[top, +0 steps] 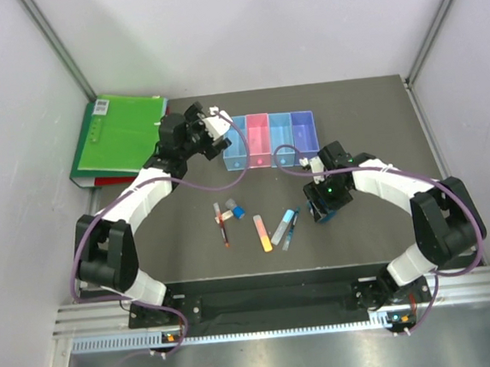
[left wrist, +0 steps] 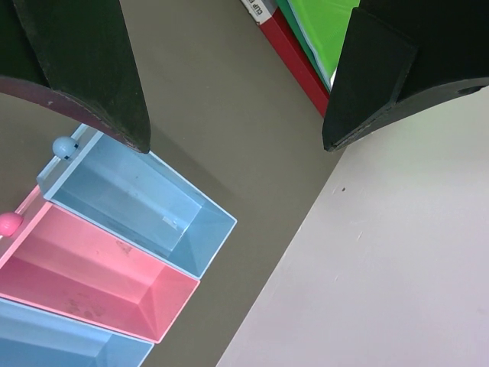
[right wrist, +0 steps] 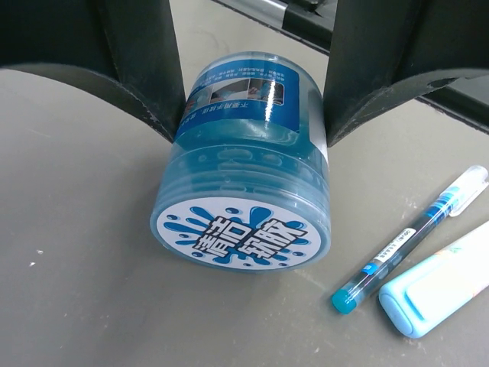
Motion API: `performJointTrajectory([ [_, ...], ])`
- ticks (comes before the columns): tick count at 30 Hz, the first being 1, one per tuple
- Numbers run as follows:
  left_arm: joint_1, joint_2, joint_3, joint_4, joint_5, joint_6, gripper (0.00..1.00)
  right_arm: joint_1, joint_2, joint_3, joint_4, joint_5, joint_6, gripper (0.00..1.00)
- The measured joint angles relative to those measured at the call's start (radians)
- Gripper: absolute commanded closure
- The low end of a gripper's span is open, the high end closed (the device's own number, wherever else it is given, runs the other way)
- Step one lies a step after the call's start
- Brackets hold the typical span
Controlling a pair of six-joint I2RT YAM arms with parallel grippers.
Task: Sort the stationery into containers
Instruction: Pick up the stationery from the center of the board.
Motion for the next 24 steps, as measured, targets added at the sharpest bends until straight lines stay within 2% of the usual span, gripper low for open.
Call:
performJointTrajectory([
  [2,0.003,0.006,0.000,0.006,-0.001,0.000,0.01,0.000,0.002,0.000,0.000,0.000,0.000,0.81],
  [3,0.005,0.006,0.000,0.007,-0.001,-0.001,0.01,0.000,0.003,0.001,0.000,0.000,0.000,0.90],
  [5,0.006,0.006,0.002,0.010,-0.001,-0.006,0.01,0.000,0.003,0.002,-0.001,0.000,0.000,0.99],
  [15,0.006,0.013,0.034,-0.003,0.047,-0.143,0.01,0.010,0.003,0.049,-0.017,0.025,-0.034,1.00],
  [24,0.006,0.095,0.207,-0.146,0.217,-0.249,0.01,0.013,-0.007,0.172,0.028,0.099,-0.125,1.00],
])
